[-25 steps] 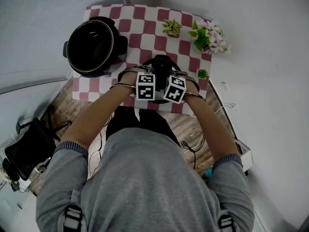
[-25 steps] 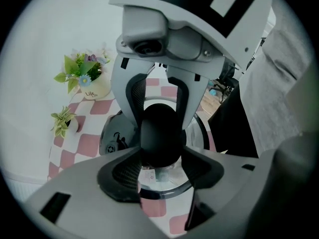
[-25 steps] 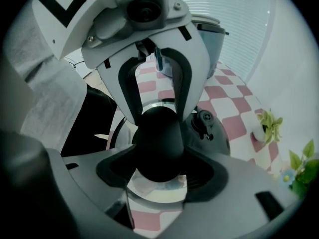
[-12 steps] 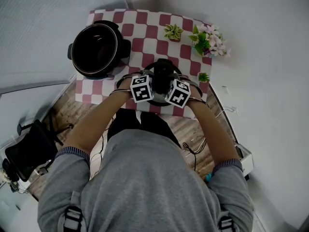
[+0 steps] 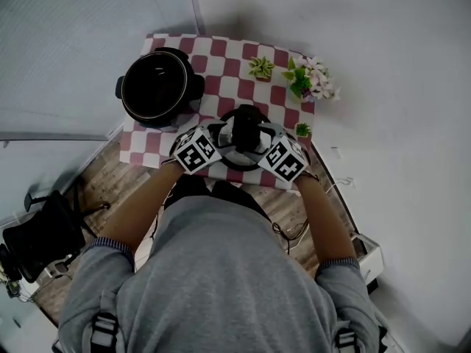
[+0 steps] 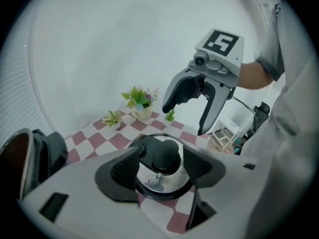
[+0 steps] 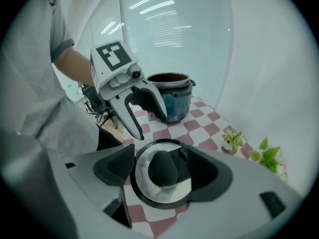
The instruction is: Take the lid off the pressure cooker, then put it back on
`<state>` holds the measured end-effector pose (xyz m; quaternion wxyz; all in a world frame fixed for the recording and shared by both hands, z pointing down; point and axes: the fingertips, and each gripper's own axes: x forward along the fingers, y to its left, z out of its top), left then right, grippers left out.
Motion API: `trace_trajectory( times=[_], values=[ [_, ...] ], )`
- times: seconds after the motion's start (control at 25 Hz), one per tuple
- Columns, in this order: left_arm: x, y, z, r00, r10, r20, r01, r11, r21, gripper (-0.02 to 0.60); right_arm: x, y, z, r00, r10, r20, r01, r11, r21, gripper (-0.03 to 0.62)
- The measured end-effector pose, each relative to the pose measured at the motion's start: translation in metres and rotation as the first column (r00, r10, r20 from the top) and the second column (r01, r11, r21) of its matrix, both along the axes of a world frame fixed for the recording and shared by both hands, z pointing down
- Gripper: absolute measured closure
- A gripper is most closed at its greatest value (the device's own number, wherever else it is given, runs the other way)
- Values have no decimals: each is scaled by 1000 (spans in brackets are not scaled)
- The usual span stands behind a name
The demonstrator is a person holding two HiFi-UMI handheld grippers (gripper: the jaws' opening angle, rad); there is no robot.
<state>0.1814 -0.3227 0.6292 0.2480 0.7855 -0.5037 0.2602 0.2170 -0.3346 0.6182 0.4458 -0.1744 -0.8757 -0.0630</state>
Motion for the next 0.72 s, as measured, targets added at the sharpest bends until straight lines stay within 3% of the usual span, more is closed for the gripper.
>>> trace_trajectory(
  times=[0.16, 0.28, 0.44, 0.72],
  values=[
    [-11, 5, -51, 992, -109, -60, 116, 985, 131, 279, -9, 4, -55, 980, 90, 175, -81, 995, -57, 249],
    [-21, 10, -89, 978, -173, -119, 197, 952, 234, 279, -13, 6, -91, 932, 188, 310, -150, 979, -141, 252],
    [-31, 23, -145, 959, -201, -197, 266, 875, 405, 279, -13, 13, -132, 844, 286, 454, -210, 955, -211, 255],
    [-45, 64, -212, 968, -166, -187, 247, 752, 611, 279, -10, 34, -184, 688, 359, 631, -290, 933, -215, 261]
  ],
)
